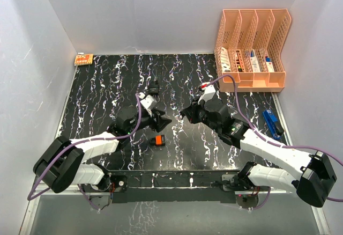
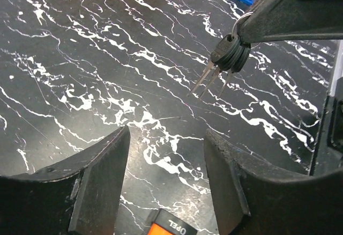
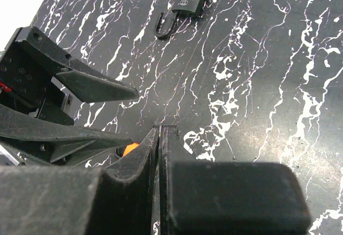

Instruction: Unlock with the key

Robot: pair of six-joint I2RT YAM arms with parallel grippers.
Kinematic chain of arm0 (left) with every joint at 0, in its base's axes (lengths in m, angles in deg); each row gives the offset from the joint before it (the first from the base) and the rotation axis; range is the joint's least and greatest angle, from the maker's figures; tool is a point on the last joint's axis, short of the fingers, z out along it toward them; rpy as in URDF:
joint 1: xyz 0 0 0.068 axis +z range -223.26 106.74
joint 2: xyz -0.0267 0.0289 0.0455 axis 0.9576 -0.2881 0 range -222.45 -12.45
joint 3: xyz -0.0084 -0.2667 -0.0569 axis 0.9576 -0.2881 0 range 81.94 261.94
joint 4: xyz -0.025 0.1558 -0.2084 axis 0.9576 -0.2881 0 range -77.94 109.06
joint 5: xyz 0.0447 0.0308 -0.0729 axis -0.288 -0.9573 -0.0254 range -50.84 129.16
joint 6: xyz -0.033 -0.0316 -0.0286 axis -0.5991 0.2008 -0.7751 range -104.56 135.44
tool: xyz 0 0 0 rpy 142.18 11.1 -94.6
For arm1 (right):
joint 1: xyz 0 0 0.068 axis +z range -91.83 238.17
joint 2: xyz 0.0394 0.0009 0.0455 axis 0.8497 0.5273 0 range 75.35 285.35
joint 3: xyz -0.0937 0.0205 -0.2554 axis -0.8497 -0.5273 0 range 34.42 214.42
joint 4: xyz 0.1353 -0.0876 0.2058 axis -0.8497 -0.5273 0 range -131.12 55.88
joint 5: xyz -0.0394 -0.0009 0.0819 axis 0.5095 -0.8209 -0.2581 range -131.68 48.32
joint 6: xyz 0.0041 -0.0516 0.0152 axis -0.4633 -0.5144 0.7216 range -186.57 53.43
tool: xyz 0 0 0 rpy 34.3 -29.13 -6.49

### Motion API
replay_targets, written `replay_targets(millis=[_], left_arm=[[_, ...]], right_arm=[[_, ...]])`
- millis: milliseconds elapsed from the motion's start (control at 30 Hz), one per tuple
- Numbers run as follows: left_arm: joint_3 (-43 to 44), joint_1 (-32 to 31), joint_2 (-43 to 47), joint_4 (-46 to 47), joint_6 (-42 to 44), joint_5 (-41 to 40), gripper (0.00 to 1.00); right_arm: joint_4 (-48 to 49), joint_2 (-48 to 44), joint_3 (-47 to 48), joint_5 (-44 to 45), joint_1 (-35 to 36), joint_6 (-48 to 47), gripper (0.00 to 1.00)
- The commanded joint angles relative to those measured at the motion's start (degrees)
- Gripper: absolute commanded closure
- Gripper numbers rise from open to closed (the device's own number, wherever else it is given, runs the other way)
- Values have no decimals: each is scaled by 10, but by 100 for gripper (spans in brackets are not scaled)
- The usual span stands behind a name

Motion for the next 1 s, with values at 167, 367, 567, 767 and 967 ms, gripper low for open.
replay_targets(millis=[167,367,567,767,967], left_arm=[[-2,-18,-22,102,133,44,47],[4,-31,-43,107,164,67,52],[4,-38,-61,110,171,63,54],[17,-41,-80,107,178,61,61],[20,-43,-91,128,183,54,62]], right_arm=[[9,11,30,-37,-4,-13,100],[15,14,28,-43,-5,-14,100],[18,14,27,-48,-5,-16,100],[22,14,24,-57,-5,-16,100],[25,12,19,-65,-5,-16,100]])
